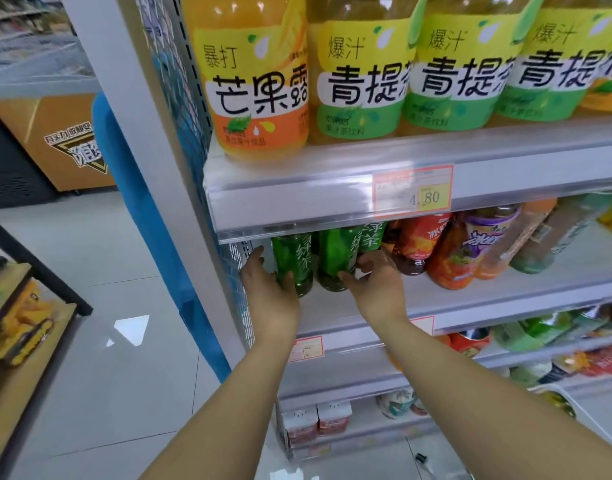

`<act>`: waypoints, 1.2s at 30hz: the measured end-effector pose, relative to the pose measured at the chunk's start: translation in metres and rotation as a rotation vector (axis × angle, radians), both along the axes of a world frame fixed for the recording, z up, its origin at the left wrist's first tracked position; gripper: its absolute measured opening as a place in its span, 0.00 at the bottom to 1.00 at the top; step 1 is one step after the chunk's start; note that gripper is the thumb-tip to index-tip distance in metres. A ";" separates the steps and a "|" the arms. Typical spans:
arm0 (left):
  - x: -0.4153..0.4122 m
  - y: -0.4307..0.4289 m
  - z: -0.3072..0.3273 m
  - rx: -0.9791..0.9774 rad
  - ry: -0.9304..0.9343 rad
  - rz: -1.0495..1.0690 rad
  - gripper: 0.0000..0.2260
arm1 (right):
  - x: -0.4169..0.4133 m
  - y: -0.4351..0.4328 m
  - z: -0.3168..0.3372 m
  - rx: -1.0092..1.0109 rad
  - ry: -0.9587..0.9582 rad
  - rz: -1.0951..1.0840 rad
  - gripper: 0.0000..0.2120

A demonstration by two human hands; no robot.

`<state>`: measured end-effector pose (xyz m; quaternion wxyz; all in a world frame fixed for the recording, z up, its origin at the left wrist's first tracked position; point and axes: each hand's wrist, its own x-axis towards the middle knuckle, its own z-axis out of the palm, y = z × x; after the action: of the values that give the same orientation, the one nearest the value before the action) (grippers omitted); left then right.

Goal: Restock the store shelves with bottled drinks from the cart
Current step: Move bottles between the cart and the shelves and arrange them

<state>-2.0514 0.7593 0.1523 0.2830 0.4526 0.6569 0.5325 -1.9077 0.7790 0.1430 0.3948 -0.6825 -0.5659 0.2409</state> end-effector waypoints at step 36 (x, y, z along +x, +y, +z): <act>0.278 -0.154 -0.255 -0.525 0.087 -0.777 0.12 | 0.378 -0.174 -0.212 -0.523 -0.551 0.248 0.18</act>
<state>-1.7734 0.6054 -0.1024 0.5383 0.5999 0.5627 0.1834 -1.5300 0.6046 -0.0688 0.0091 -0.7256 -0.6483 0.2304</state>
